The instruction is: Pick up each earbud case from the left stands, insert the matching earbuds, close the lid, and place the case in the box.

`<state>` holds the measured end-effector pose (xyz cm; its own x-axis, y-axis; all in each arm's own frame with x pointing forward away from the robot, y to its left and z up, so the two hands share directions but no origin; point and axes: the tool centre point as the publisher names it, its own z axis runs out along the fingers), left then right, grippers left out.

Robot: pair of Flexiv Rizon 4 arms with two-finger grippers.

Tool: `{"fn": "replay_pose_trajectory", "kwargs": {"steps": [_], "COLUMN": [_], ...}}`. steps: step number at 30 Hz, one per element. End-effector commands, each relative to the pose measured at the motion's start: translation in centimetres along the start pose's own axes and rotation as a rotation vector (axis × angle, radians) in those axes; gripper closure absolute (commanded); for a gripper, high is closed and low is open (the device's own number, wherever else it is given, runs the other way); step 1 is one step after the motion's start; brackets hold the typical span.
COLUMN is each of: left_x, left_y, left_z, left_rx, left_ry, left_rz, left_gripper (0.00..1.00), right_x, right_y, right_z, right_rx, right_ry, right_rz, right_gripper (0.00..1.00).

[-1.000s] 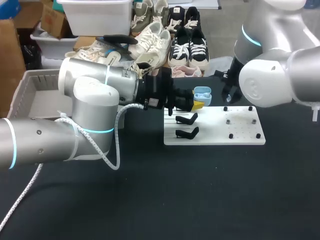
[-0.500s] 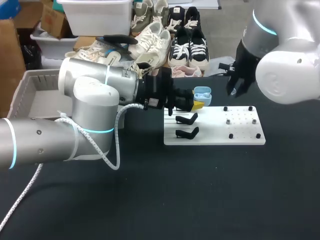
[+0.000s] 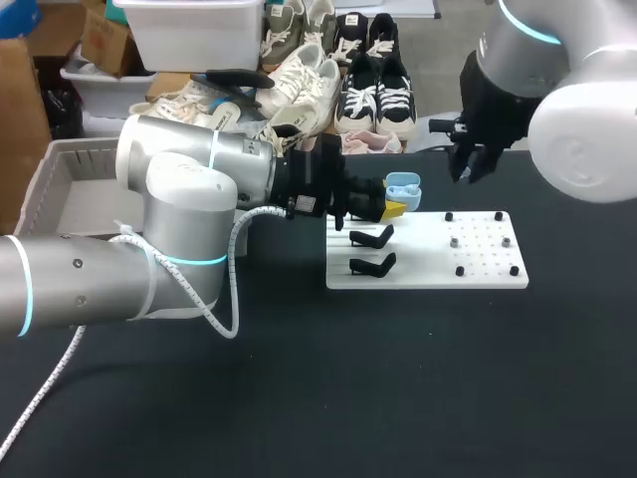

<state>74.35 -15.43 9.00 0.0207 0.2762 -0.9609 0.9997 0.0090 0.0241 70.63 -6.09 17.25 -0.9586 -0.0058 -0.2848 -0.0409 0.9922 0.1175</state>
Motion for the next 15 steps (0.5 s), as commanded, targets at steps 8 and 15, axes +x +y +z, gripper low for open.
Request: {"fn": "replay_pose_trajectory", "kwargs": {"steps": [8,15], "left_x": [0.0,0.0], "left_y": [-0.1,-0.1], "left_z": [0.0,0.0], "left_rx": [-0.004,-0.004], "left_ry": [-0.001,-0.001], "left_rz": [0.001,0.001], "left_gripper": [1.0,1.0], "right_x": [2.5,3.1], "right_y": [2.0,4.3], "right_z": [-2.9,-3.0], "right_rx": [-0.06,-0.087], "right_ry": [0.016,0.065], "right_rz": [-0.145,-0.272], "right_gripper": [1.0,1.0]}}
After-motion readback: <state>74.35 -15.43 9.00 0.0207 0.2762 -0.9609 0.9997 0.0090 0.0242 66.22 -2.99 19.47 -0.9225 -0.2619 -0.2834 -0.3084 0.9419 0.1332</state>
